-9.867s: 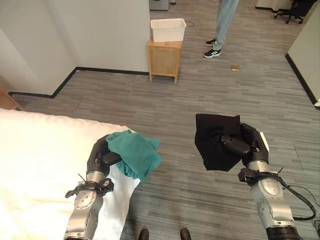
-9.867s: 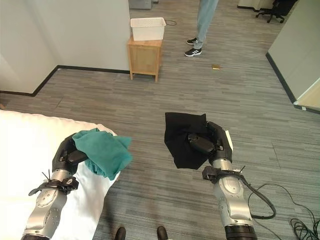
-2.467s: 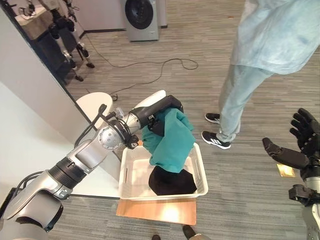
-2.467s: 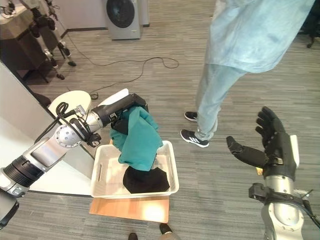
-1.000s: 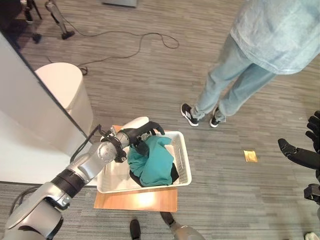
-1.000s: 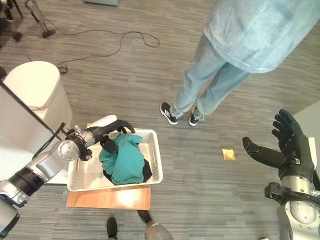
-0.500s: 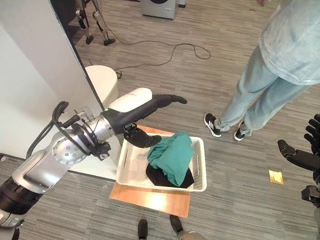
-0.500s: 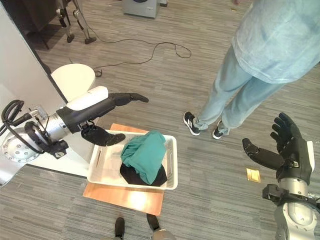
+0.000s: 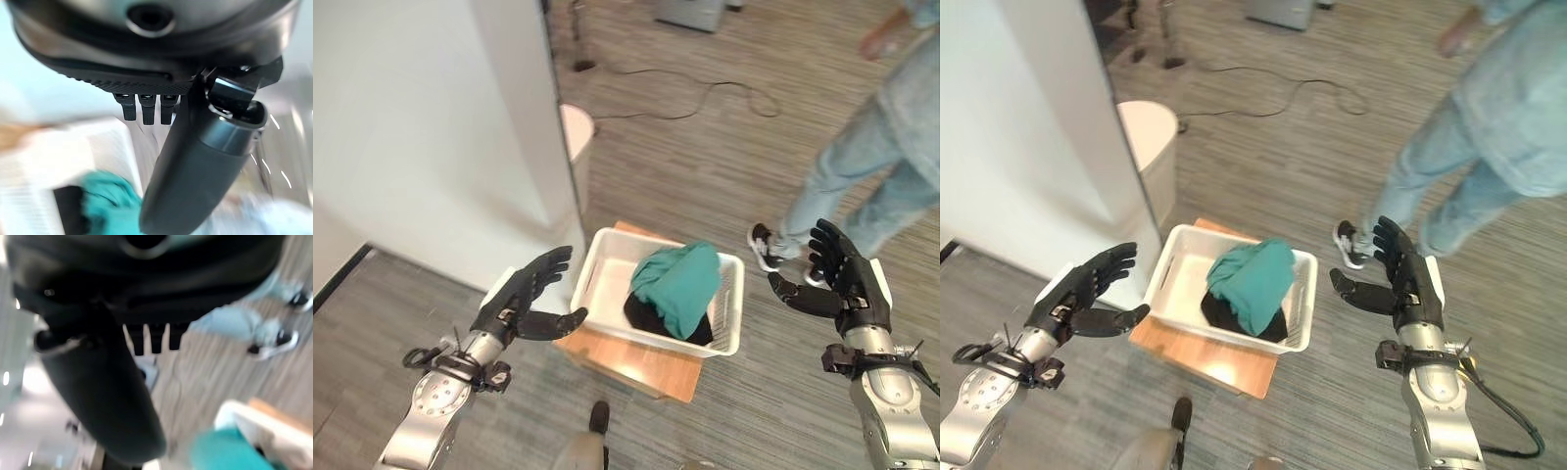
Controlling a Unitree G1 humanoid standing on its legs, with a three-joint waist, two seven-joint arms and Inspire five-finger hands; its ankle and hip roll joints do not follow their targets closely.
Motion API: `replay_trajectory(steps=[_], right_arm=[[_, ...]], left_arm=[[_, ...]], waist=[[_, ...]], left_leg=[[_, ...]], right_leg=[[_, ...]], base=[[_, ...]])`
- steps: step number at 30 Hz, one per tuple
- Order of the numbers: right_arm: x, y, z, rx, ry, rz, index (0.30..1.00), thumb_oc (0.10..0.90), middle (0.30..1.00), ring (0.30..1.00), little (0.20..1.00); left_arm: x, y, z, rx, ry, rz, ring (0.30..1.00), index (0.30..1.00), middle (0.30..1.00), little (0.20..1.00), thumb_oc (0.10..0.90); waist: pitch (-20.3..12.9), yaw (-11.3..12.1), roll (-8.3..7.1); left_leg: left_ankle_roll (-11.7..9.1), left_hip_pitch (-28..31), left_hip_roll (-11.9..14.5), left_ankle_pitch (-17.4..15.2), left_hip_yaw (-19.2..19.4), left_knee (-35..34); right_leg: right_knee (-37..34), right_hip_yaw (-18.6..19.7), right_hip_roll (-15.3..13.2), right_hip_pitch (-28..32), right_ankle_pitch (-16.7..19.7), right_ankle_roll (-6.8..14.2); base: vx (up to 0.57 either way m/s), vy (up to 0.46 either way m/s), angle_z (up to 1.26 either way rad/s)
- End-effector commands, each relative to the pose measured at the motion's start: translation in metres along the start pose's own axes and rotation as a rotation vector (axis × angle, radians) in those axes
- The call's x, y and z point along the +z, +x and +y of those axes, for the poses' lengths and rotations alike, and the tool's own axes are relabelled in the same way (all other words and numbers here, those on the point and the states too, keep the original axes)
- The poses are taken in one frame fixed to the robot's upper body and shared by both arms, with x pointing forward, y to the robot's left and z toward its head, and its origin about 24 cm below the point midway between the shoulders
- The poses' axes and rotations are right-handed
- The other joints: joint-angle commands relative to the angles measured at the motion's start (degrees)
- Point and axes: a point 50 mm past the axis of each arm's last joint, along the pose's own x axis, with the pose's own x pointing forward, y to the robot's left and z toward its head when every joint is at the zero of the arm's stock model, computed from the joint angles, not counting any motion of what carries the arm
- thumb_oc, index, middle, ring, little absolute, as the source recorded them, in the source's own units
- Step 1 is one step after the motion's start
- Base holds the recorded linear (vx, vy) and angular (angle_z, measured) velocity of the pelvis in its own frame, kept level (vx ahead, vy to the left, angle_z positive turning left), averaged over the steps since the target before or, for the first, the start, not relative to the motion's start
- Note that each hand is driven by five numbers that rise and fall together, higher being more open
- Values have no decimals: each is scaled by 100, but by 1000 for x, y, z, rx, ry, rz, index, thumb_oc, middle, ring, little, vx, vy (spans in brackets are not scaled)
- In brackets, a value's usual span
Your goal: Pick up bed clothes into laundry basket.
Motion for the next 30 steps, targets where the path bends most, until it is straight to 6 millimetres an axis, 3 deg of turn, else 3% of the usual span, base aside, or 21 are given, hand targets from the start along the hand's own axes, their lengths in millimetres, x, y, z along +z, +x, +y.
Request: replay_trajectory(steps=[1, 4, 7, 8, 9, 13, 18, 19, 20, 21, 23, 25, 26, 27, 28, 30], right_arm=[[32, -5, -21, -77, -34, -180, 900, 800, 900, 900, 900], [24, -2, -16, -61, -30, -143, 900, 800, 900, 900, 900], [26, -3, -6, -1, -12, -144, 900, 800, 900, 900, 900], [26, -3, -8, 0, -33, -144, 900, 800, 900, 900, 900], [27, -2, -9, -8, -44, -145, 900, 800, 900, 900, 900], [25, -6, -20, -50, -53, -132, 900, 800, 900, 900, 900], [14, -13, -23, -92, 2, -92, 900, 800, 900, 900, 900], [46, -38, 12, 61, 111, -244, 900, 800, 900, 900, 900], [46, -39, 12, 61, 112, -239, 900, 800, 900, 900, 900], [50, -20, -18, -53, 142, -272, 900, 800, 900, 900, 900], [60, -16, -18, -45, 159, -322, 900, 800, 900, 900, 900], [74, -4, 13, 47, 245, -396, 900, 800, 900, 900, 900], [74, -4, 14, 49, 246, -396, 900, 800, 900, 900, 900], [77, 2, 36, 111, 300, -407, 900, 800, 900, 900, 900], [78, 1, 46, 144, 337, -405, 900, 800, 900, 900, 900], [72, -3, 60, 190, 372, -375, 900, 800, 900, 900, 900]], left_arm=[[28, 1, -7, -16, -83, -201, 900, 900, 900, 900, 800], [22, 9, -16, -53, -82, -176, 900, 900, 900, 900, 800], [24, 15, -18, -69, -82, -188, 900, 900, 900, 900, 800], [29, 16, -18, -71, -68, -207, 900, 900, 900, 900, 800], [33, 18, -19, -77, -64, -219, 900, 900, 900, 900, 800], [37, 29, -27, -106, -73, -239, 900, 900, 900, 900, 800], [32, 33, -39, -147, -116, -222, 900, 900, 900, 900, 800], [33, 30, -36, -95, -143, -243, 900, 900, 900, 900, 800], [33, 29, -36, -97, -142, -240, 900, 900, 900, 900, 800], [25, 26, -31, -91, -101, -190, 900, 900, 900, 900, 800], [25, 25, -30, -90, -98, -187, 900, 900, 900, 900, 800], [12, 14, -23, -15, -143, -145, 900, 900, 900, 900, 800], [12, 13, -22, -12, -142, -145, 900, 900, 900, 900, 800], [10, 7, -12, 61, -152, -137, 900, 900, 900, 900, 800], [5, 2, -8, 103, -167, -123, 900, 900, 900, 900, 800], [-2, 1, -7, 132, -150, -95, 900, 900, 900, 900, 800]], waist=[[-829, -244, 100], [-544, -294, 175], [-553, -359, 1], [-570, -414, -122], [-588, -500, -148], [-748, -942, -203], [-909, -1203, -175], [-837, -1373, -118], [-865, -1375, -128], [-884, -1312, -76], [-849, -1283, -52], [-829, -1071, 38], [-828, -1098, 31], [-767, -891, 120], [-761, -784, 145], [-736, -767, 221]], left_leg=[[-411, -919, -298, 572, -793, -960], [-492, -873, -383, 151, -715, -512], [-531, -629, -428, -9, -1030, 266], [-490, -505, -380, -261, -978, 628], [-412, -435, -195, -353, -878, 778], [-437, 267, 389, -510, -678, 677], [-527, 873, 486, -710, -534, 142], [-516, 923, 459, -736, -404, -48], [-516, 931, 457, -743, -411, -69], [-473, 963, 360, -801, -306, -319], [-448, 917, 271, -773, -336, -348], [-313, 867, 9, -923, -636, -275], [-305, 852, -2, -938, -643, -245], [-196, 747, -172, -1007, -831, 27], [-80, 831, -287, -1173, -974, 112], [60, 939, -489, -1171, -1327, 151]], right_leg=[[-1057, -162, 990, 568, -720, -824], [-1011, -513, 1103, 481, -645, -900], [-1385, -658, 951, 268, -97, -841], [-1499, -772, 821, 198, 18, -833], [-1539, -855, 805, 111, 123, -830], [-1621, -1188, 828, -159, 194, -872], [-2129, -1678, 744, -242, 491, -751], [-2220, -1719, 739, -242, 590, -697], [-2237, -1726, 737, -232, 581, -697], [-2306, -1863, 756, -243, 605, -662], [-2299, -1918, 755, -269, 629, -662], [-2088, -2044, 636, -402, 641, -577], [-2067, -2051, 628, -410, 626, -570], [-1265, -2144, 430, -587, 424, -544], [-752, -2178, 281, -701, 323, -544], [261, -2167, 13, -1065, 543, -599]], base=[[-597, -249, 50], [-603, -181, 38], [-515, -67, 34], [-434, -34, -4], [-355, -12, -44], [-210, 34, 45], [-172, 113, 65], [-141, 123, 98], [-128, 177, 141], [-59, 97, 108], [-78, 159, 32], [-73, 237, 49], [-72, 296, 32], [-14, 310, 22], [-16, 391, 33], [30, 227, 108]])
